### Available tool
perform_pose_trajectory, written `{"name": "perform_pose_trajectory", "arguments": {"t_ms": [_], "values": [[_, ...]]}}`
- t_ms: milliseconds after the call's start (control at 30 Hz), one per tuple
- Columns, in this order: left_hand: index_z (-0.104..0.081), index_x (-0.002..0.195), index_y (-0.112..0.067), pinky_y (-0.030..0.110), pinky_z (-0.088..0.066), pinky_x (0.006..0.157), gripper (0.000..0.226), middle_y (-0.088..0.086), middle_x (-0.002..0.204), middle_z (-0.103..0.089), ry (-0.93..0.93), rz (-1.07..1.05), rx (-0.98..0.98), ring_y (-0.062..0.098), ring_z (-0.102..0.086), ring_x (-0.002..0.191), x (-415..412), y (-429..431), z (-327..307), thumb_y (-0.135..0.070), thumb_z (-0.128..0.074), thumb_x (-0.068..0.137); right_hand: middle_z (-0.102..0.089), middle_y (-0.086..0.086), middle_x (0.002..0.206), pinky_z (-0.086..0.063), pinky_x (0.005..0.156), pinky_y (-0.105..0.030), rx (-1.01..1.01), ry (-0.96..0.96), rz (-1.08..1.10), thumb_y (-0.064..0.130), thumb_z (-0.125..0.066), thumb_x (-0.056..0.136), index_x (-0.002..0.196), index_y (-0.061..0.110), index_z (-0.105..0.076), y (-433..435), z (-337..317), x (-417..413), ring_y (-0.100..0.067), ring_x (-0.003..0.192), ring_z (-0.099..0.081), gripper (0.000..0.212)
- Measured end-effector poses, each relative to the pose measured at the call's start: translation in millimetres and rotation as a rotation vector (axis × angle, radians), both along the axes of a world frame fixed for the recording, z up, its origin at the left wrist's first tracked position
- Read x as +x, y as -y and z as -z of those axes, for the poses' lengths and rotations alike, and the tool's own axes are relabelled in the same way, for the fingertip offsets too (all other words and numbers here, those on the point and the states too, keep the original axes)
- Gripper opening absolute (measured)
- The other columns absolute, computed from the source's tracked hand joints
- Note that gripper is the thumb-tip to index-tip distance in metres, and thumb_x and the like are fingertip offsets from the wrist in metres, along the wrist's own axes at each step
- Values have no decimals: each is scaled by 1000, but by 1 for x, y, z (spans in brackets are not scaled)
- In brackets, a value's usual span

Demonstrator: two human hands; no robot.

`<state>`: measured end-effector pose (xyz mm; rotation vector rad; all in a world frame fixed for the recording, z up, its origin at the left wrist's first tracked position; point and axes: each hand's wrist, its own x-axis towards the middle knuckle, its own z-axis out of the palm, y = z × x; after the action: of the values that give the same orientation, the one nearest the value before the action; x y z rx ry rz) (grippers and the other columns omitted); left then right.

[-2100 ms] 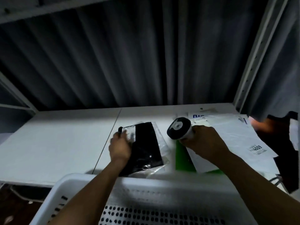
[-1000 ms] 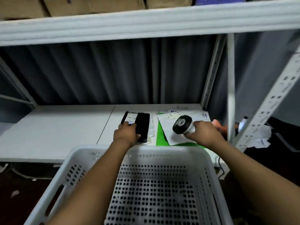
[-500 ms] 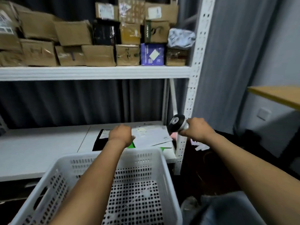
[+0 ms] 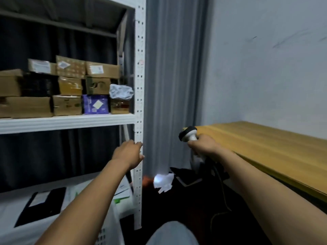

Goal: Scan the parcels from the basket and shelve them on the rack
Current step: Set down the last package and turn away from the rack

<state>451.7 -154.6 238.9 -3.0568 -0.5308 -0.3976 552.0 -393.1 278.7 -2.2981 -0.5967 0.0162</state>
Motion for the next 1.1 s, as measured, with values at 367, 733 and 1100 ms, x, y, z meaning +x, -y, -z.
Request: {"name": "perform_pose_trajectory", "arguments": {"t_ms": [367, 733, 1100], "values": [[-28, 149, -26, 37, -43, 100, 59, 5, 145, -39, 23, 144, 107, 26, -41, 131, 83, 47, -27, -48, -46, 96, -61, -12, 108, -35, 63, -31, -418, 389, 312, 33, -46, 100, 107, 10, -51, 103, -37, 71, -30, 96, -57, 25], [-30, 147, -28, 36, -44, 100, 56, 2, 141, -42, -6, 193, 126, 23, -42, 129, 148, 59, -6, -46, -47, 96, -66, -8, 115, -39, 68, -28, -419, 371, 605, 38, -56, 93, 113, 13, -60, 132, 12, 143, -28, 103, -62, 32], [-32, 146, -29, 35, -45, 98, 54, 1, 139, -44, -28, 210, 105, 23, -43, 128, 154, 77, 20, -42, -47, 96, -57, -13, 129, -45, 82, -36, -427, 200, 377, 47, -52, 92, 134, 15, -44, 141, 18, 137, -29, 112, -55, 53]]}}
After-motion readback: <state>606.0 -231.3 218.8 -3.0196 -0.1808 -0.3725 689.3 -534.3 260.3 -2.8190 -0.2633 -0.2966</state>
